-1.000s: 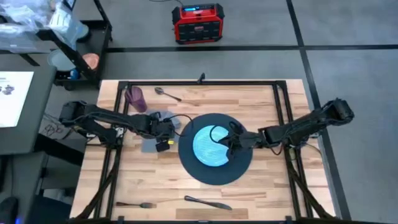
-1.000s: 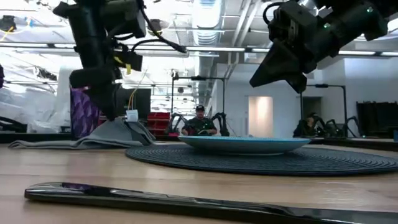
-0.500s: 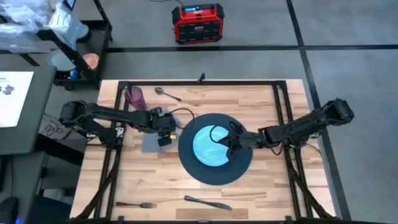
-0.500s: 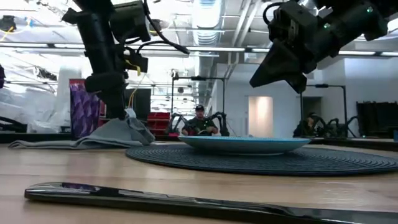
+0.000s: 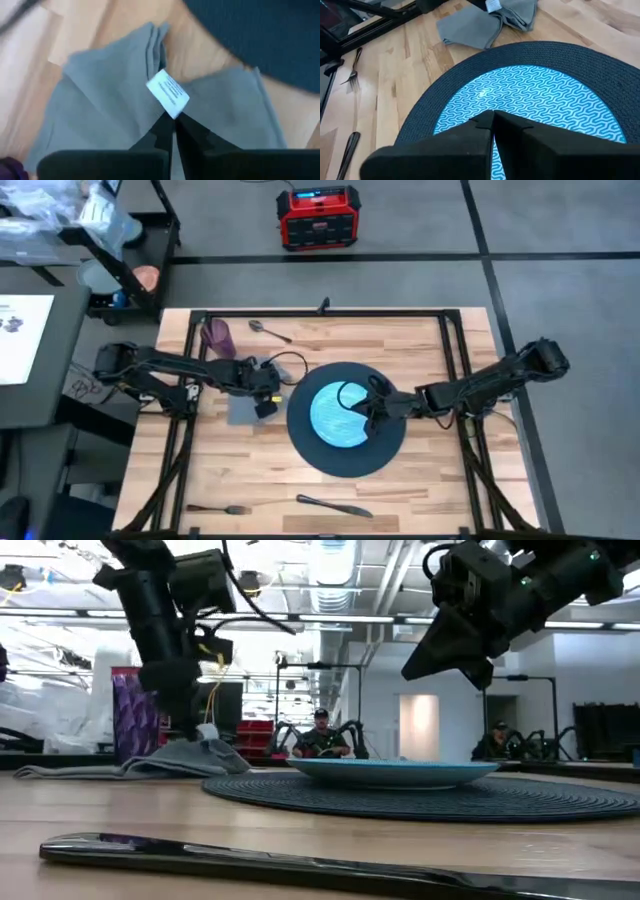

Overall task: Set table place
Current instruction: Fold the gray napkin

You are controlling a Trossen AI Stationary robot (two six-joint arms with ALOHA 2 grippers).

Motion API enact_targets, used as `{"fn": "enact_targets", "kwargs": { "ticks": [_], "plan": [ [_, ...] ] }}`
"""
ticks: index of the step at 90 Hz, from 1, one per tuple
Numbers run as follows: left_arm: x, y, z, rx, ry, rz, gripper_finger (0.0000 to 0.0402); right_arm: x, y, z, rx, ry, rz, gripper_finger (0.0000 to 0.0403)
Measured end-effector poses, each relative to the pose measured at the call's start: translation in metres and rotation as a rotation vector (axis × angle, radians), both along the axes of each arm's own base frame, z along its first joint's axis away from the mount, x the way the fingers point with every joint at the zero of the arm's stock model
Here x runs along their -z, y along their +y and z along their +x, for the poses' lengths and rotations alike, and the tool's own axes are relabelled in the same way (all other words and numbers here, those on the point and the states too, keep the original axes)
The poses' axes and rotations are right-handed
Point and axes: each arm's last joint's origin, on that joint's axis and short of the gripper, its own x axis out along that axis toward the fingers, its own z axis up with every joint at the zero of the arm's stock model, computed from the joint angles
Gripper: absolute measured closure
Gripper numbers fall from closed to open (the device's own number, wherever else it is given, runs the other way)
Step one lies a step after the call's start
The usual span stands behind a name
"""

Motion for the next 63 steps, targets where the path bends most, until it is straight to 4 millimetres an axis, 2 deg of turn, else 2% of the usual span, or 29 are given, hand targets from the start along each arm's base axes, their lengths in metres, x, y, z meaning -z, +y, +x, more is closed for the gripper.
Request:
{"fn": "enact_targets", "kwargs": {
  "ticks": [17,31,49,63],
  "plan": [
    [-0.019,0.0,-0.02,-0.158,-0.055,0.006,0.0401,0.0,0.0,0.0,0.0,0.0,0.0,0.0403],
    [-0.027,-0.001,-0.039,-0.327,-0.052,-0.023,0.0401,0.0,0.0,0.0,-0.008,0.001,0.004,0.0403],
    [-0.008,-0.003,-0.055,-0.453,-0.002,-0.054,0.0401,0.0,0.0,0.0,-0.011,0.002,0.007,0.0403],
    [0.003,-0.007,-0.052,-0.437,-0.074,-0.067,0.0399,0.0,0.0,0.0,-0.012,0.002,0.007,0.0403]
  ]
}}
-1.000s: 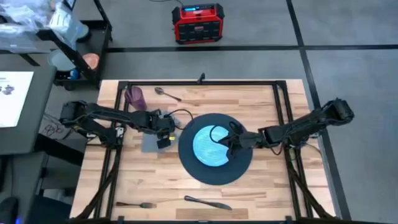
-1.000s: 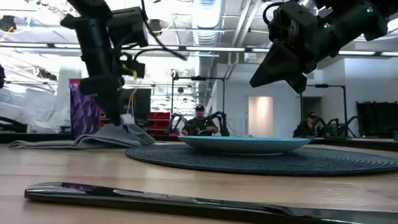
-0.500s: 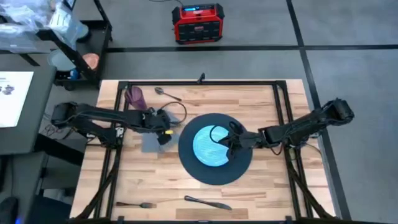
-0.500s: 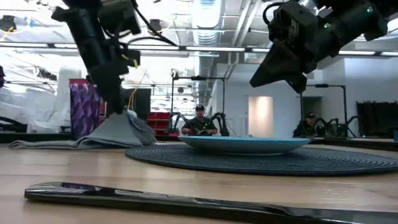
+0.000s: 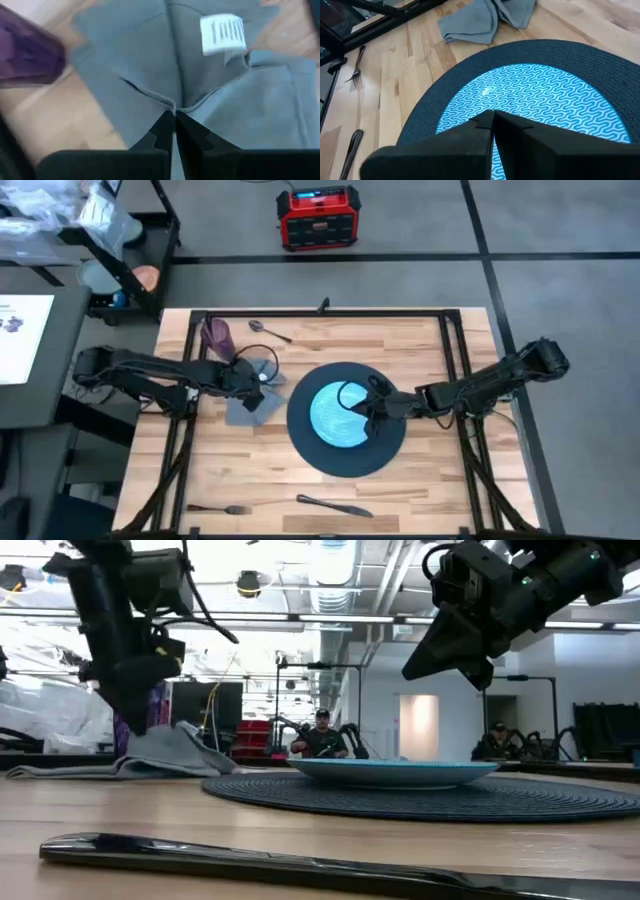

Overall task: Set table place
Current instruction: Fold the gray napkin

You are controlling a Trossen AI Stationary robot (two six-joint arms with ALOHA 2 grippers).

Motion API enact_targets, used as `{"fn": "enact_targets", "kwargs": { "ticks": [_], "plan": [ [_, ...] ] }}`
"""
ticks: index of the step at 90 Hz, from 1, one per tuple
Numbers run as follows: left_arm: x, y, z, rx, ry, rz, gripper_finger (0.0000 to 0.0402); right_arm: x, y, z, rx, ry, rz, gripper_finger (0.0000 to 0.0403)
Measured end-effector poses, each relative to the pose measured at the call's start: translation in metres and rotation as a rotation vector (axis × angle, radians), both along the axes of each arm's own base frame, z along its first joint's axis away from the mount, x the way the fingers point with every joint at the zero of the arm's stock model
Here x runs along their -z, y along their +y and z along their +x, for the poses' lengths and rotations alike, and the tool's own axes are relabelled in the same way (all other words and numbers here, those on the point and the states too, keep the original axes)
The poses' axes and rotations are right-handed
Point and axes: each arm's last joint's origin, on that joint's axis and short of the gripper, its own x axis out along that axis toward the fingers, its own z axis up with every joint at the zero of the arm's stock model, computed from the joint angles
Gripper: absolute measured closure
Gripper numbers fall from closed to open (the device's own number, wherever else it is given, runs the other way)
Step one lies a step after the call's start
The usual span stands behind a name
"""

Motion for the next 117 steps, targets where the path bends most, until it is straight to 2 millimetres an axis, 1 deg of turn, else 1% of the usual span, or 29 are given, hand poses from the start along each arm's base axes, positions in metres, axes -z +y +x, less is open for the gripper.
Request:
{"fn": "enact_targets", "kwargs": {
  "ticks": [5,16,43,55,65,77,94,101,109,117],
  "plan": [
    [-0.002,-0.002,0.002,0.01,-0.029,0.024,0.0397,0.0,0.0,0.0,0.0,0.0,0.0,0.0403],
    [-0.006,-0.002,-0.001,0.009,-0.045,0.06,0.0391,0.0,0.0,0.0,0.0,0.0,0.0,0.0403],
    [-0.031,-0.003,-0.019,-0.006,-0.193,0.062,0.0386,0.0,0.0,0.0,-0.001,0.0,0.001,0.0403],
    [-0.037,-0.003,-0.03,-0.03,-0.215,0.042,0.0386,0.0,0.0,0.0,-0.001,0.0,0.001,0.0403],
    [-0.039,-0.003,-0.033,-0.03,-0.233,0.032,0.0386,0.0,0.0,0.0,-0.001,0.0,0.001,0.0403],
    [-0.04,-0.004,-0.028,0.053,-0.232,0.05,0.0394,0.0,0.0,0.0,-0.001,0.0,0.001,0.0403],
    [-0.041,-0.003,-0.009,0.137,-0.303,0.09,0.04,0.0,0.0,0.0,-0.002,-0.002,0.002,0.0403],
    [-0.038,-0.003,-0.003,0.163,-0.296,0.103,0.04,0.0,0.0,0.0,-0.002,-0.004,0.002,0.0403],
    [-0.035,-0.003,0.001,0.166,-0.279,0.102,0.0388,-0.001,0.0,0.0,-0.003,-0.007,0.003,0.0403],
    [-0.027,-0.004,0.003,0.157,-0.222,0.074,0.0362,-0.001,0.0,0.0,-0.004,-0.006,0.004,0.0403]
  ]
}}
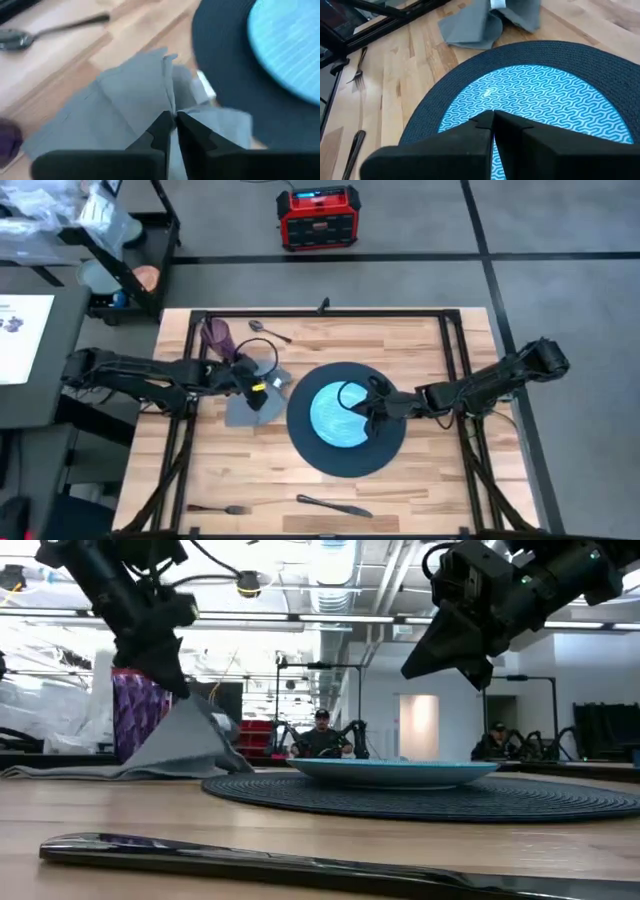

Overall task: Set table place
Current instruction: Fold the gray napkin

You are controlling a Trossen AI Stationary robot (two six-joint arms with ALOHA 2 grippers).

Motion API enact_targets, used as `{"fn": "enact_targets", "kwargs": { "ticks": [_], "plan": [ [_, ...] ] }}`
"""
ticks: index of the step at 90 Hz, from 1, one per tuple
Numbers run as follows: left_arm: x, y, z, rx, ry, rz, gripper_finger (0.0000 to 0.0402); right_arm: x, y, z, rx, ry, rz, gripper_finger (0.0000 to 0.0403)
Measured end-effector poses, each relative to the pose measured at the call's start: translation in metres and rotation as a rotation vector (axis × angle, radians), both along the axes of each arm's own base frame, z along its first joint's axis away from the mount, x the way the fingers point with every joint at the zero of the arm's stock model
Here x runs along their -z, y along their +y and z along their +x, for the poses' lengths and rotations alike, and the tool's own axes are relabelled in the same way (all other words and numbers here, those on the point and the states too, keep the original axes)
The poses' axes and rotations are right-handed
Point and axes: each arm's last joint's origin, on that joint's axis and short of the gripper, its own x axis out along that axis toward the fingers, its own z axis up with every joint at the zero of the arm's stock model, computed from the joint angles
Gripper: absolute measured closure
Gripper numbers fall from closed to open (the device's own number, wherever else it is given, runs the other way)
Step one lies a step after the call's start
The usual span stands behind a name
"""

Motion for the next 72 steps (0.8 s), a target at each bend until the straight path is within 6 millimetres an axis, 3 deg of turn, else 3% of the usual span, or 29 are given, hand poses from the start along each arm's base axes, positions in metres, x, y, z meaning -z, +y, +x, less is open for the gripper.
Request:
{"fn": "enact_targets", "kwargs": {
  "ticks": [30,72],
  "plan": [
    [0.023,0.002,0.009,-0.032,0.133,-0.089,0.0253,0.0,0.0,0.0,-0.002,0.0,-0.002,0.0403],
    [0.003,-0.005,0.001,0.038,-0.004,-0.133,0.0242,0.0,0.0,0.0,-0.003,0.001,-0.001,0.0403]
  ]
}}
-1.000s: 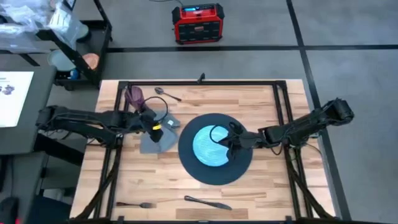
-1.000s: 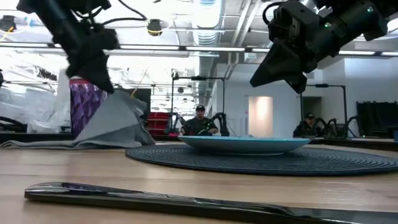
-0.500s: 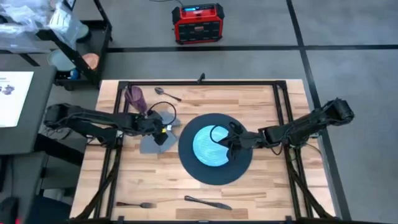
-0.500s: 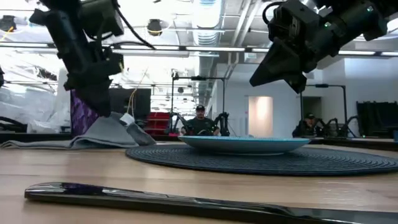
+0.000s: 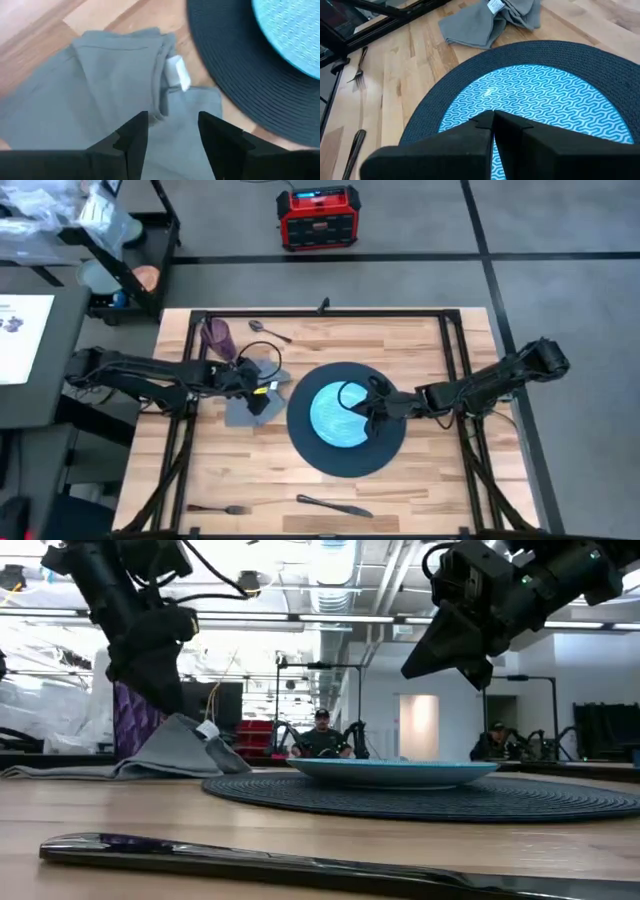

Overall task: Set table place
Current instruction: Fold the gray napkin

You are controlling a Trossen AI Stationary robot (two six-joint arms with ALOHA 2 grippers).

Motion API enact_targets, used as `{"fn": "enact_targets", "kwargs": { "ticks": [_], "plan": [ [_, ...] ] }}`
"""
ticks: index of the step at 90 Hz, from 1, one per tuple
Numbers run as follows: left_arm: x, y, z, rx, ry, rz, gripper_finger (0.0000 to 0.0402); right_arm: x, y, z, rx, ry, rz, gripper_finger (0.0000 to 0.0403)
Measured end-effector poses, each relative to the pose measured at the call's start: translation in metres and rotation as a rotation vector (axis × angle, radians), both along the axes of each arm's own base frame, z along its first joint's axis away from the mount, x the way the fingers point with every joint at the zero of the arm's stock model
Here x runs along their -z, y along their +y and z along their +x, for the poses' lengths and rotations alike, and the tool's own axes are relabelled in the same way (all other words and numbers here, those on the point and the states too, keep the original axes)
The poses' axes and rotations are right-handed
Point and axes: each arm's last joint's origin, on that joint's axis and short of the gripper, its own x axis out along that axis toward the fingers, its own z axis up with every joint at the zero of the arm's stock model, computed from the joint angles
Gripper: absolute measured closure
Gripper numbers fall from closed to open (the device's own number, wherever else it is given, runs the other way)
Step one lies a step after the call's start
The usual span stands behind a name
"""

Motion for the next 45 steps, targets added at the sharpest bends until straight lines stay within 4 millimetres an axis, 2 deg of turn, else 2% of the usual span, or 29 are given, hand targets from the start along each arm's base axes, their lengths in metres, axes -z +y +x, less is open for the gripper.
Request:
{"fn": "enact_targets", "kwargs": {
  "ticks": [24,45],
  "plan": [
    [0.003,-0.024,0.002,0.149,0.009,-0.086,0.0242,0.0,0.0,0.0,-0.007,0.002,-0.01,0.0403],
    [0.029,-0.043,0.021,0.202,0.099,-0.077,0.0242,-0.001,0.0,0.001,-0.009,-0.01,-0.006,0.0403]
  ]
}}
